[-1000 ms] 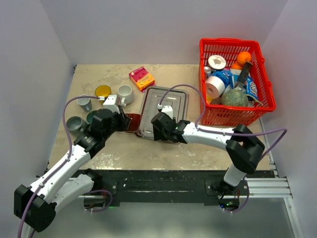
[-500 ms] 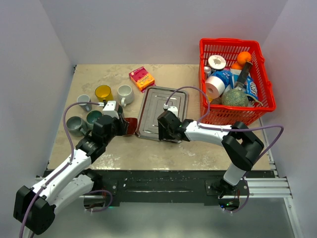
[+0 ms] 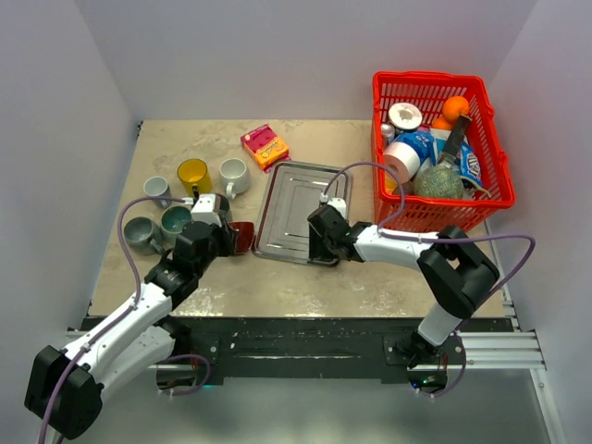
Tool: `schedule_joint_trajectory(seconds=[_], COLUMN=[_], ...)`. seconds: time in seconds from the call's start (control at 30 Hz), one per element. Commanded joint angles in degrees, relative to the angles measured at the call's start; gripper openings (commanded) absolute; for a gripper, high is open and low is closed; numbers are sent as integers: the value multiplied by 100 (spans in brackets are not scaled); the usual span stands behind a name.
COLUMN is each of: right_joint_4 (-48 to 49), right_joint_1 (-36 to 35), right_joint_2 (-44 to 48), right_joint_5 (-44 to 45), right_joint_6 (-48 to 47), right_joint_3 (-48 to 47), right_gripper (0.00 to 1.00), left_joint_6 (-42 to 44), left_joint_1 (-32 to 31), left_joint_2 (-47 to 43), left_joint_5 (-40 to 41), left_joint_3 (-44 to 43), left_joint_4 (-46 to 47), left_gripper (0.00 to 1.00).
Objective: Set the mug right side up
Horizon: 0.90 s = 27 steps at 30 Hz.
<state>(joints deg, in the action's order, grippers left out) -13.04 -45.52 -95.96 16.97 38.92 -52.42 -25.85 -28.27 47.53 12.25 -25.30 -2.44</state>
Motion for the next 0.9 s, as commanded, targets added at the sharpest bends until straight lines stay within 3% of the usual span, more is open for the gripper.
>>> schedule_joint_trajectory(seconds=[0.0,0.3,0.5,0.7,0.87], right_joint_4=[-128,-586,-560,-191,-445], right_joint_1=[227,474,474,465,412], right_joint_2=[332,552,868,1220,1150], right_joint_5=[201,719,702,-122,-1071], right_joint_6=[-51,54,73,-393,-192], right_joint_3=[268,250,206,-57,-838], right_gripper=[61,59,60,66,68], left_joint_6=[18,-166,-535,-615,-18], left_joint_1=[-3,-108,-354,-758,-1039], left_joint_2=[-279,-209,-287,-604,-850], left_joint_5=[462,392,488,691,498], left_joint_3=[51,491,640,825,790], left_joint_4=[1113,1614,1405,1184,1342], left_gripper=[0,0,0,0,0])
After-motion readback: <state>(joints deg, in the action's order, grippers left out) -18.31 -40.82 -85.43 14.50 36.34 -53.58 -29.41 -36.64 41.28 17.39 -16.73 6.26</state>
